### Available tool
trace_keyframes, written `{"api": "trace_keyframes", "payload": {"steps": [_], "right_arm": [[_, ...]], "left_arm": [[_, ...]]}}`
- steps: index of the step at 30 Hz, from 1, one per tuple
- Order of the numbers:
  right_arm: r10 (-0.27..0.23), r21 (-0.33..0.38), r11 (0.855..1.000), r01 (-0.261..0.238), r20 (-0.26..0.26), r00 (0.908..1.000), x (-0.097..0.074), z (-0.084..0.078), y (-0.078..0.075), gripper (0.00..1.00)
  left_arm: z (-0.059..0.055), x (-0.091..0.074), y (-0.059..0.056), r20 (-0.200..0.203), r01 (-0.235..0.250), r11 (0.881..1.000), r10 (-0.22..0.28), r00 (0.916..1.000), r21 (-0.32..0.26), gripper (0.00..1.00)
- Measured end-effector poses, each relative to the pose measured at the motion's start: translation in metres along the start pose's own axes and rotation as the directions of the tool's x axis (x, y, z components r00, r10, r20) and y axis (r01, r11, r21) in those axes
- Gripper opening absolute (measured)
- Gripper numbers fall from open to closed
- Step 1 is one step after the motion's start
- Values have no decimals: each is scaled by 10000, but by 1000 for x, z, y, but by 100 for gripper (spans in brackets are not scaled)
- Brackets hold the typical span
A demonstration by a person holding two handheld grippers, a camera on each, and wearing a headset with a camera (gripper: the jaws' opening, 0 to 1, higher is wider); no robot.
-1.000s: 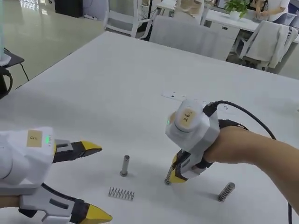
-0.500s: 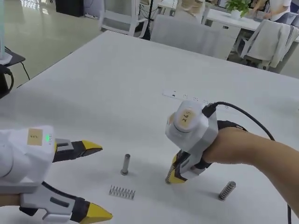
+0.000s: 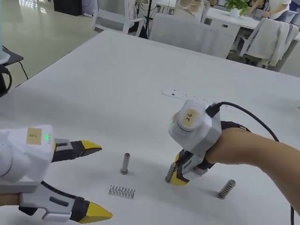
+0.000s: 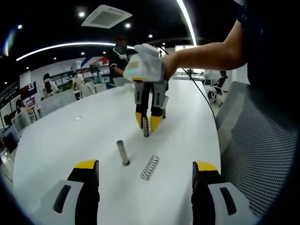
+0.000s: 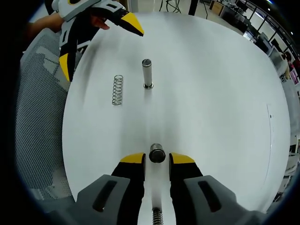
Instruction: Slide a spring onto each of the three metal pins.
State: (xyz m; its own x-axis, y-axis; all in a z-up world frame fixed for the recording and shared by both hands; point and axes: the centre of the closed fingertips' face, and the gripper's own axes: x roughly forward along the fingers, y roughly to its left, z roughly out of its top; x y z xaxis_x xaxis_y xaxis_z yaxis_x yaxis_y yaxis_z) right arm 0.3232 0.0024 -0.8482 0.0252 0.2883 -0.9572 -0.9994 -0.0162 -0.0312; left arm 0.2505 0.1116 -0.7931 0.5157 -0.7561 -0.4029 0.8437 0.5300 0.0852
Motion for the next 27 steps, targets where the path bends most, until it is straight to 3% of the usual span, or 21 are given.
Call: {"api": "trace_keyframes", "payload": {"steps": [10, 27], "right_arm": [[23, 231, 9997, -24, 16, 10000, -2, -6, 3, 18], [90, 448, 9989, -98, 182, 9998, -6, -10, 20, 18]], "left_arm": [[0, 1, -1, -2, 32, 10000, -32, 10000, -28, 77], [-4, 1, -3, -110, 42, 9999, -43, 9999, -92, 75]]}}
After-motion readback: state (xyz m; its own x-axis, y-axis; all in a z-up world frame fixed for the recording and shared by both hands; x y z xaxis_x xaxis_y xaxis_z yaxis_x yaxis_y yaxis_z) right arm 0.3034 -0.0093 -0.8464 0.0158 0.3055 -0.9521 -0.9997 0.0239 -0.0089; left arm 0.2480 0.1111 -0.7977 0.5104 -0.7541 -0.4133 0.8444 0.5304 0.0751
